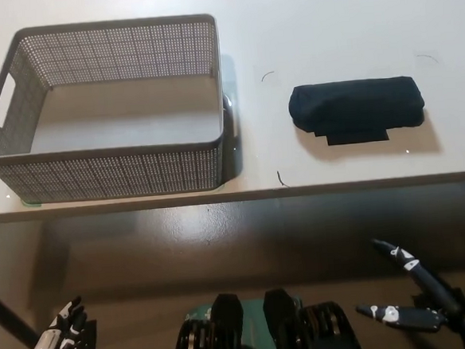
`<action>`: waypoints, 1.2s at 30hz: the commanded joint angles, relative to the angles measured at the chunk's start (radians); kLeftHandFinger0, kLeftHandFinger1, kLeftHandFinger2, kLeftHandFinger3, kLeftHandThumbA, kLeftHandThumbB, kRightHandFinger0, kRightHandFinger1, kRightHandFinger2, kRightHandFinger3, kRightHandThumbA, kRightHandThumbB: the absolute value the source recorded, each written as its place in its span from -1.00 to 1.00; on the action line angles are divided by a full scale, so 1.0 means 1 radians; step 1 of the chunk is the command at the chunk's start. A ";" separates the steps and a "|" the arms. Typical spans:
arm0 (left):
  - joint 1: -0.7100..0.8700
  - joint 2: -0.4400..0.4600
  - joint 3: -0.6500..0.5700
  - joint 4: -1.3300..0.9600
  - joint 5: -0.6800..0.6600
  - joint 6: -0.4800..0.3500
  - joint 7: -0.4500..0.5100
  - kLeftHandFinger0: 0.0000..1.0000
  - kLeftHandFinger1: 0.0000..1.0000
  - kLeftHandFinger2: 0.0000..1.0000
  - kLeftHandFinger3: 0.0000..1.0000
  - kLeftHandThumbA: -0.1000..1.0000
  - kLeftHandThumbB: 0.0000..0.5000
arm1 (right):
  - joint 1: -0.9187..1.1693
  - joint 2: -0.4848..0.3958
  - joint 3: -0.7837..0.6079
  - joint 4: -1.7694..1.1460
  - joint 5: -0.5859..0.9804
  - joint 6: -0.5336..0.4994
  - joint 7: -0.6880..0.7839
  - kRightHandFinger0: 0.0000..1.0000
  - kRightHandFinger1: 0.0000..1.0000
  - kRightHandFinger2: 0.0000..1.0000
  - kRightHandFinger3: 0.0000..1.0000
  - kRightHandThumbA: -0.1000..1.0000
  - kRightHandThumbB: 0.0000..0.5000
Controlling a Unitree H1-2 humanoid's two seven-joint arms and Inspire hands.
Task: Use the right hand to pick up the pencil case on the right hand side and put it into a grey container on the left side
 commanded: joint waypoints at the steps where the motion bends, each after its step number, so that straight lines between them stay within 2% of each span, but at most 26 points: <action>1: -0.019 0.036 0.009 -0.009 0.021 -0.086 0.001 0.95 1.00 1.00 1.00 1.00 0.49 | 0.038 -0.070 -0.053 -0.237 -0.147 0.021 -0.030 1.00 1.00 1.00 1.00 1.00 0.42; 3: -0.018 0.037 0.009 -0.014 0.027 -0.076 0.003 0.95 1.00 1.00 1.00 1.00 0.55 | 0.055 -0.073 -0.078 -0.298 -0.167 0.025 -0.044 1.00 1.00 1.00 1.00 1.00 0.38; 6: -0.020 0.040 0.011 -0.011 0.025 -0.083 0.002 0.93 1.00 1.00 1.00 1.00 0.47 | 0.071 -0.068 -0.113 -0.362 -0.167 0.024 -0.051 1.00 1.00 1.00 1.00 1.00 0.50; 11: -0.015 0.041 0.014 -0.025 0.023 -0.071 -0.002 0.95 1.00 1.00 1.00 1.00 0.48 | 0.091 -0.071 -0.170 -0.479 -0.179 0.048 -0.031 1.00 1.00 1.00 1.00 1.00 0.64; 14: -0.021 0.043 0.015 -0.012 0.028 -0.078 0.002 0.95 1.00 1.00 1.00 1.00 0.49 | 0.087 -0.073 -0.200 -0.535 -0.186 0.062 -0.020 1.00 1.00 1.00 1.00 1.00 0.60; 19: -0.019 0.046 0.017 -0.015 0.025 -0.089 -0.001 0.91 1.00 1.00 1.00 1.00 0.41 | 0.024 -0.073 -0.245 -0.518 -0.204 0.026 -0.038 1.00 1.00 1.00 1.00 1.00 0.66; 22: -0.015 0.048 0.015 -0.012 0.025 -0.093 -0.005 0.91 1.00 1.00 1.00 1.00 0.42 | -0.029 -0.074 -0.261 -0.530 -0.248 0.060 -0.029 1.00 1.00 1.00 1.00 1.00 0.82; 26: -0.017 0.047 0.015 -0.005 0.025 -0.101 -0.005 0.89 1.00 1.00 1.00 1.00 0.36 | -0.138 -0.087 -0.263 -0.515 -0.282 0.087 -0.006 1.00 1.00 1.00 1.00 0.94 0.79; 27: -0.007 0.049 0.014 -0.015 0.026 -0.097 -0.008 0.89 1.00 1.00 1.00 1.00 0.36 | -0.171 -0.088 -0.257 -0.517 -0.286 0.117 0.013 1.00 1.00 1.00 1.00 0.90 0.81; 29: -0.008 0.049 0.014 -0.006 0.031 -0.098 -0.005 0.91 1.00 1.00 1.00 1.00 0.44 | -0.261 -0.102 -0.236 -0.500 -0.281 0.171 0.064 1.00 1.00 1.00 1.00 0.75 0.72; 31: -0.007 0.048 0.014 -0.003 0.031 -0.101 -0.004 0.91 1.00 1.00 1.00 1.00 0.44 | -0.286 -0.106 -0.230 -0.492 -0.278 0.185 0.078 1.00 1.00 1.00 1.00 0.72 0.73; 34: 0.001 0.047 0.014 -0.011 0.029 -0.093 -0.008 0.91 1.00 1.00 1.00 1.00 0.43 | -0.421 -0.137 -0.176 -0.404 -0.321 0.222 0.137 1.00 1.00 1.00 1.00 0.65 0.83; 35: 0.004 0.048 0.015 -0.014 0.027 -0.093 -0.010 0.92 1.00 1.00 1.00 1.00 0.41 | -0.464 -0.141 -0.157 -0.366 -0.342 0.226 0.145 1.00 1.00 1.00 1.00 0.51 0.90; 36: 0.006 0.049 0.016 -0.017 0.025 -0.091 -0.011 0.93 1.00 1.00 1.00 1.00 0.41 | -0.492 -0.146 -0.142 -0.342 -0.353 0.236 0.154 1.00 1.00 1.00 1.00 0.46 0.92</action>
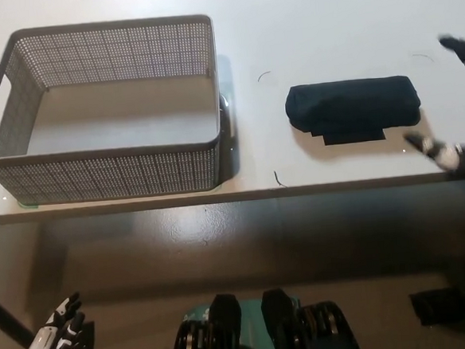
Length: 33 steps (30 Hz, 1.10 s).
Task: Use the right hand to pick up the pencil case on the right hand side and put it into a grey container on the left side
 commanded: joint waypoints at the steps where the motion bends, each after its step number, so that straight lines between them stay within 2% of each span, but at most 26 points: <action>1: 0.005 0.033 0.012 -0.013 0.004 -0.045 -0.009 0.95 1.00 1.00 1.00 1.00 0.40 | -0.173 -0.062 0.065 0.106 -0.102 0.063 0.090 1.00 1.00 1.00 1.00 0.50 0.97; 3: 0.004 0.033 0.013 -0.011 0.004 -0.045 -0.009 0.96 1.00 1.00 1.00 1.00 0.39 | -0.249 -0.072 0.109 0.204 -0.145 0.030 0.081 1.00 1.00 1.00 1.00 0.60 1.00; 5: 0.004 0.033 0.012 -0.006 0.004 -0.051 -0.008 0.97 1.00 1.00 1.00 1.00 0.46 | -0.317 -0.078 0.149 0.291 -0.168 0.033 0.097 1.00 1.00 1.00 1.00 0.70 1.00; 10: 0.004 0.032 0.009 -0.005 0.010 -0.052 -0.006 0.95 1.00 1.00 1.00 1.00 0.49 | -0.444 -0.073 0.227 0.479 -0.192 0.007 0.109 1.00 1.00 1.00 1.00 0.66 1.00; 12: 0.003 0.030 0.010 -0.002 0.008 -0.055 -0.005 0.95 1.00 1.00 1.00 1.00 0.47 | -0.501 -0.069 0.274 0.571 -0.217 -0.008 0.113 1.00 1.00 1.00 1.00 0.77 1.00; 18: 0.007 0.028 0.010 -0.002 -0.001 -0.054 -0.012 0.96 1.00 1.00 1.00 1.00 0.56 | -0.627 -0.047 0.378 0.814 -0.226 -0.033 0.144 1.00 1.00 1.00 1.00 0.82 1.00; 23: 0.005 0.029 0.008 -0.006 0.003 -0.053 -0.013 0.99 1.00 1.00 1.00 1.00 0.62 | -0.687 -0.035 0.412 0.916 -0.184 0.002 0.221 1.00 1.00 1.00 1.00 0.86 1.00; 24: 0.005 0.030 0.006 -0.009 0.004 -0.049 -0.017 1.00 1.00 1.00 1.00 1.00 0.64 | -0.705 -0.029 0.418 0.947 -0.172 0.012 0.247 1.00 1.00 1.00 1.00 0.92 1.00; 27: 0.006 0.029 0.005 -0.011 0.001 -0.048 -0.022 1.00 1.00 1.00 1.00 1.00 0.58 | -0.725 -0.022 0.424 0.999 -0.156 -0.007 0.261 1.00 1.00 1.00 1.00 0.98 1.00; 31: 0.009 0.030 0.008 -0.010 -0.010 -0.059 -0.034 1.00 1.00 1.00 1.00 1.00 0.49 | -0.754 -0.007 0.446 1.075 -0.165 -0.028 0.258 1.00 1.00 1.00 1.00 0.91 1.00; 33: 0.002 0.031 0.007 0.000 -0.006 -0.067 -0.034 1.00 1.00 1.00 1.00 1.00 0.52 | -0.760 -0.002 0.445 1.092 -0.163 -0.023 0.257 1.00 1.00 1.00 1.00 0.92 1.00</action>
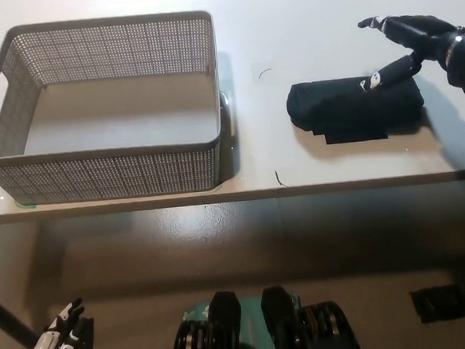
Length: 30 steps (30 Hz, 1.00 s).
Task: Use the right hand to pick up the pencil case on the right hand side and put it into a grey container on the left side
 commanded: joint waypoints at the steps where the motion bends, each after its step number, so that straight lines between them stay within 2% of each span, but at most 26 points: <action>1: -0.004 0.031 0.008 -0.002 -0.006 -0.060 -0.016 1.00 1.00 1.00 1.00 1.00 0.53 | -0.079 0.004 0.001 0.027 0.006 -0.021 0.029 1.00 1.00 1.00 1.00 0.92 1.00; 5: -0.003 0.030 0.009 -0.018 -0.009 -0.040 -0.026 1.00 1.00 1.00 1.00 1.00 0.65 | -0.079 0.006 -0.012 0.024 0.021 -0.019 0.038 1.00 1.00 1.00 1.00 0.90 1.00; 15: -0.004 0.031 0.010 -0.016 0.002 -0.057 -0.025 1.00 1.00 1.00 1.00 1.00 0.74 | -0.097 0.035 -0.015 0.079 0.038 -0.026 0.050 1.00 1.00 1.00 1.00 0.79 1.00; 18: -0.010 0.031 0.011 -0.020 -0.008 -0.048 -0.034 1.00 1.00 1.00 1.00 1.00 0.83 | -0.113 0.056 -0.008 0.128 0.029 -0.041 0.030 1.00 1.00 1.00 1.00 0.76 1.00; 21: -0.009 0.031 0.012 -0.021 -0.011 -0.046 -0.040 1.00 1.00 1.00 1.00 1.00 0.77 | -0.139 0.090 0.007 0.207 0.018 -0.065 0.014 1.00 1.00 1.00 1.00 0.80 1.00; 30: -0.013 0.034 0.005 -0.025 -0.002 -0.065 -0.048 1.00 1.00 1.00 1.00 1.00 0.74 | -0.193 0.209 0.047 0.485 0.006 -0.116 -0.083 1.00 1.00 1.00 1.00 0.68 1.00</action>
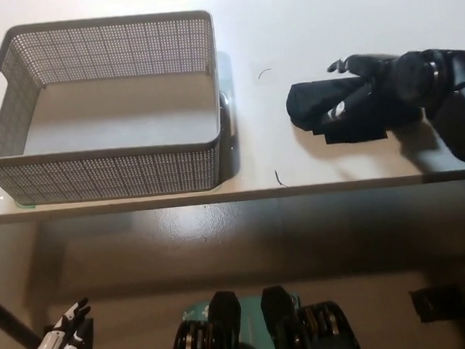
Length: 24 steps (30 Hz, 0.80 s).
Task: Use the right hand to pick up the pencil case on the right hand side and put it into a grey container on the left side
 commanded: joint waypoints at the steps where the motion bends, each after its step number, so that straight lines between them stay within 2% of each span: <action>1: -0.011 0.034 0.005 -0.024 -0.003 -0.051 -0.015 1.00 1.00 1.00 1.00 1.00 0.74 | -0.082 0.034 0.016 0.090 -0.012 -0.063 -0.099 1.00 1.00 1.00 1.00 0.70 1.00; 5: -0.008 0.032 0.006 -0.034 -0.012 -0.050 -0.024 1.00 1.00 1.00 1.00 1.00 0.72 | -0.084 0.064 0.029 0.168 -0.011 -0.094 -0.139 1.00 1.00 1.00 1.00 0.73 1.00; 13: -0.017 0.029 0.011 -0.038 -0.007 -0.059 -0.020 1.00 1.00 1.00 1.00 1.00 0.78 | -0.065 0.116 0.053 0.262 -0.015 -0.077 -0.188 1.00 1.00 1.00 1.00 0.70 1.00; 15: -0.023 0.032 0.013 -0.034 -0.014 -0.069 -0.025 1.00 1.00 1.00 1.00 1.00 0.73 | -0.056 0.119 0.053 0.271 -0.013 -0.076 -0.199 1.00 1.00 1.00 1.00 0.69 1.00; 23: -0.035 0.036 0.013 -0.047 -0.016 -0.063 -0.032 1.00 1.00 1.00 1.00 1.00 0.78 | -0.004 0.107 0.040 0.291 0.000 -0.046 -0.261 1.00 1.00 1.00 1.00 0.37 1.00; 24: -0.035 0.036 0.013 -0.046 -0.015 -0.067 -0.031 1.00 1.00 1.00 1.00 1.00 0.75 | 0.006 0.102 0.031 0.293 0.007 -0.048 -0.293 1.00 1.00 1.00 1.00 0.06 1.00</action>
